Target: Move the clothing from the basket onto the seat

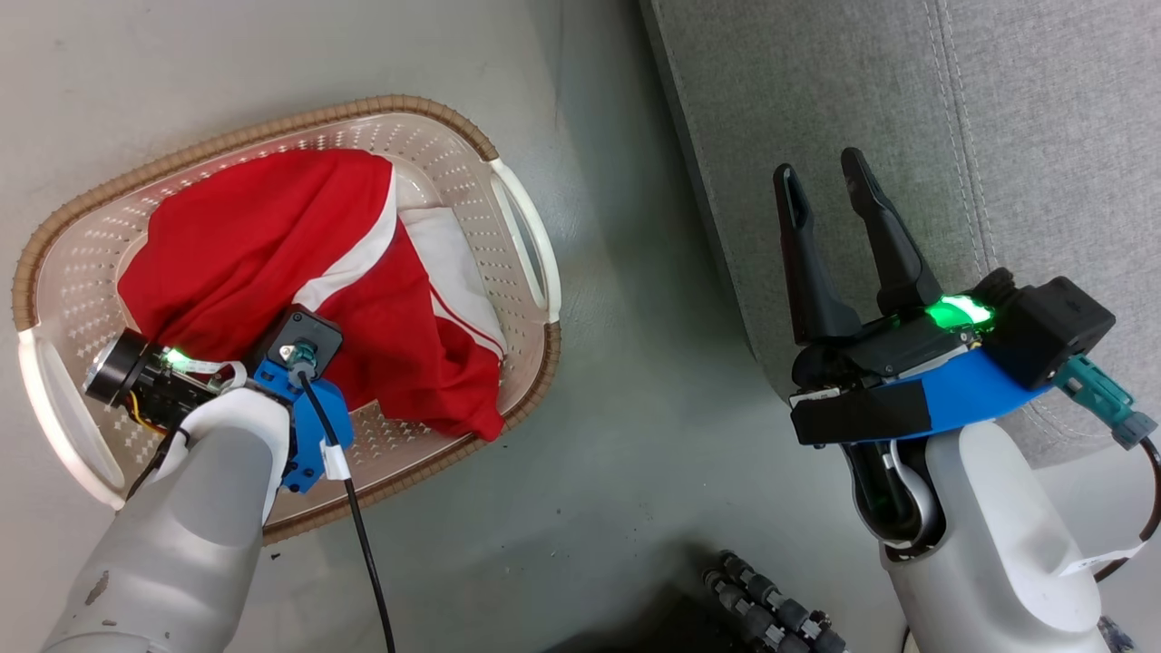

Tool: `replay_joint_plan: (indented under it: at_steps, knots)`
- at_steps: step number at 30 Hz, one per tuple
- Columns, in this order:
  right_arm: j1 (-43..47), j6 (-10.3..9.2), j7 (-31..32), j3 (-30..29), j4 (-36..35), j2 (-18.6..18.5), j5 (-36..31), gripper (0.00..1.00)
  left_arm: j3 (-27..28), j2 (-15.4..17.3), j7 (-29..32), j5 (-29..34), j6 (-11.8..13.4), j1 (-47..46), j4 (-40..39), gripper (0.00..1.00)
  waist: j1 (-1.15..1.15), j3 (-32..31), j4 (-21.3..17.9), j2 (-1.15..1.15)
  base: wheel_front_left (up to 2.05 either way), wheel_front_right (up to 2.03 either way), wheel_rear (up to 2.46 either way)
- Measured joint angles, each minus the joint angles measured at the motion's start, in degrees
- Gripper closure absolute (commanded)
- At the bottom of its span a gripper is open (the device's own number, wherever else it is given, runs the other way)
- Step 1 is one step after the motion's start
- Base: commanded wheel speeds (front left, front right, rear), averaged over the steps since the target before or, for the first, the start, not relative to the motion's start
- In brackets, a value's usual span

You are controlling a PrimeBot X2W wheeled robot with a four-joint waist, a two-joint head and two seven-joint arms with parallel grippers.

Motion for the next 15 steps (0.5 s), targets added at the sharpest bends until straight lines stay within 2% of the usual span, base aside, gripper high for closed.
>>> replay_joint_plan:
  at_steps: [15]
  knots:
    - [0.1,0.0,0.0,-1.0,0.8,0.0,-2.7,0.0,-0.6,-2.2,-1.1,-2.0,-0.5,-0.2,1.1,1.0,0.0,-2.1,1.7,0.0,0.0,0.0,0.0]
